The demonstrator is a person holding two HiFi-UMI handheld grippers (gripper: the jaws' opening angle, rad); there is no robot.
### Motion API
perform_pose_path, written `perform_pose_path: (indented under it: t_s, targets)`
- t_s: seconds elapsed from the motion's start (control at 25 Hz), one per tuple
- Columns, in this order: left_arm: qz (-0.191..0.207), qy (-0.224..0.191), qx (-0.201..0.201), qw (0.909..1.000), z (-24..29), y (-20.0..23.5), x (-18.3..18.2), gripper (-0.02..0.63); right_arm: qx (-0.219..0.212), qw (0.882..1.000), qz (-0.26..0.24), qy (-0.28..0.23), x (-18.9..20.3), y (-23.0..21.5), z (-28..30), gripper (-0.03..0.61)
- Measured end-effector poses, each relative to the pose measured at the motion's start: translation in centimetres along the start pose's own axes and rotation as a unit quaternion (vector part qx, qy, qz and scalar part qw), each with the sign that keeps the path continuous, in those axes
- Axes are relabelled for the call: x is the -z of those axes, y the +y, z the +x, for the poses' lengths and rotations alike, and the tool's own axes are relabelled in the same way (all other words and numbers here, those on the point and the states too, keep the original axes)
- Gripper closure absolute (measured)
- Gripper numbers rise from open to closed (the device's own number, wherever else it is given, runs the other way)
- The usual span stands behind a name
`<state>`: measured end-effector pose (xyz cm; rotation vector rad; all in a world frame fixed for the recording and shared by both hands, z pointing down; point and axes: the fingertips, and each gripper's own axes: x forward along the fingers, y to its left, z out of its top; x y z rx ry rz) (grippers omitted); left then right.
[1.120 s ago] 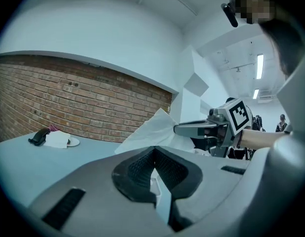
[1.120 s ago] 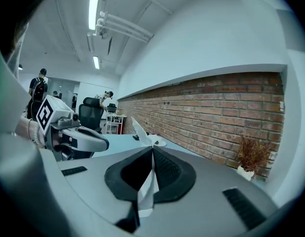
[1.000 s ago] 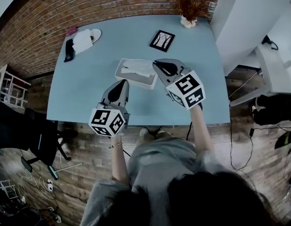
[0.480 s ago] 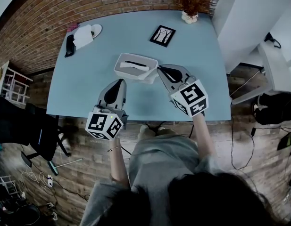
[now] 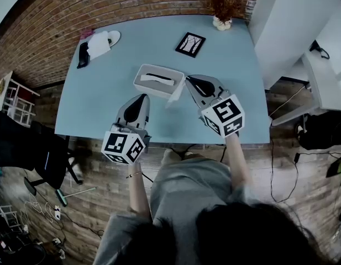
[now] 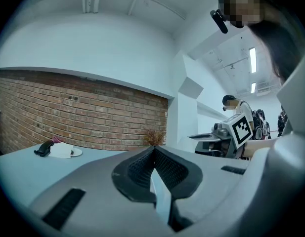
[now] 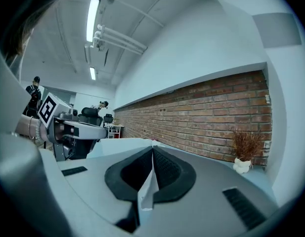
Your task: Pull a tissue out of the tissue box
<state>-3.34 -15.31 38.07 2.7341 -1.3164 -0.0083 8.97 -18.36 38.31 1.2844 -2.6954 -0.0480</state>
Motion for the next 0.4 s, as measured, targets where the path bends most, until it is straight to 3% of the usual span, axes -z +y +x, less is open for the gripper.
perform_pose_path:
  t_s: [0.4]
  targets:
    - [0.004,0.005,0.006,1.0000,0.50,-0.37,-0.05,0.611,-0.006,1.000,0.007,-0.016,-0.62,0.04,0.00,0.578]
